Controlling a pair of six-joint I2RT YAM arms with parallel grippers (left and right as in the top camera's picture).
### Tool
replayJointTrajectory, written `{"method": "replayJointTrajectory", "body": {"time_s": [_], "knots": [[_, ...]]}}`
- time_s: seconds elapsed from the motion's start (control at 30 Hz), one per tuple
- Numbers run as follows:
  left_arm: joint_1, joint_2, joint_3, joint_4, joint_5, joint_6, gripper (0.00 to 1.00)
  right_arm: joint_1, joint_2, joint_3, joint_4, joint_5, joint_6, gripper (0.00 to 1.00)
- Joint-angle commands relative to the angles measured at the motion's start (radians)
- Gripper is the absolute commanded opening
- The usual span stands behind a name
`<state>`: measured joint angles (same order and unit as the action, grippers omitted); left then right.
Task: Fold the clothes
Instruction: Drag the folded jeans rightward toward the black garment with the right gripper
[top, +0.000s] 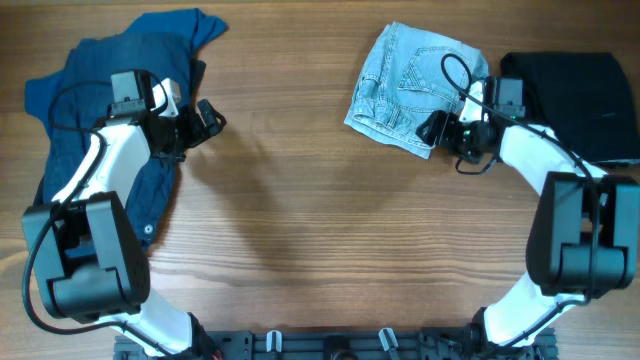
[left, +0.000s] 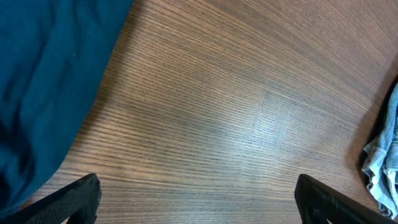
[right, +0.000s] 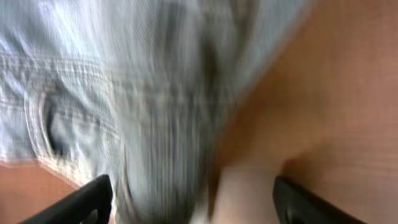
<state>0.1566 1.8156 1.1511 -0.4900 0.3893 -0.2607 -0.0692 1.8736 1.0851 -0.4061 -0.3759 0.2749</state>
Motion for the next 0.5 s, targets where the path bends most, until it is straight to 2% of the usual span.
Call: {"method": "replayJointTrajectory", "body": {"time_s": [0.0,0.1,0.17,0.23,0.27,0.33,0.4,0.43,0.47], "knots": [[0.004,-0.014,-0.006,0.004,-0.005,-0.008,1.00,0.008,-0.137,0.104,-0.135,-0.010,0.064,0.87],[0.004,-0.014,-0.006,0.006,-0.005,-0.009,1.00,0.064,-0.222,0.112,-0.147,0.008,0.018,0.88],[0.004,-0.014,-0.006,0.006,-0.005,-0.009,1.00,0.140,-0.246,0.112,-0.152,0.111,0.023,0.90],[0.004,-0.014,-0.006,0.006,-0.005,-0.008,1.00,0.203,-0.241,0.111,-0.156,0.175,0.151,0.89],[0.004,-0.014,-0.006,0.006,-0.005,-0.008,1.00,0.237,-0.239,0.111,-0.165,0.227,0.290,0.87],[0.004,-0.014,-0.006,0.006,-0.005,-0.009,1.00,0.309,-0.239,0.097,-0.159,0.326,0.679,0.79],[0.004,-0.014,-0.006,0.006,-0.005,-0.009,1.00,0.359,-0.233,0.088,-0.136,0.384,1.029,0.91],[0.004,-0.014,-0.006,0.006,-0.005,-0.009,1.00,0.383,-0.226,0.087,-0.131,0.401,1.191,0.91],[0.004,-0.014,-0.006,0.006,-0.005,-0.009,1.00,0.407,-0.214,0.087,-0.118,0.435,1.286,0.93]]}}
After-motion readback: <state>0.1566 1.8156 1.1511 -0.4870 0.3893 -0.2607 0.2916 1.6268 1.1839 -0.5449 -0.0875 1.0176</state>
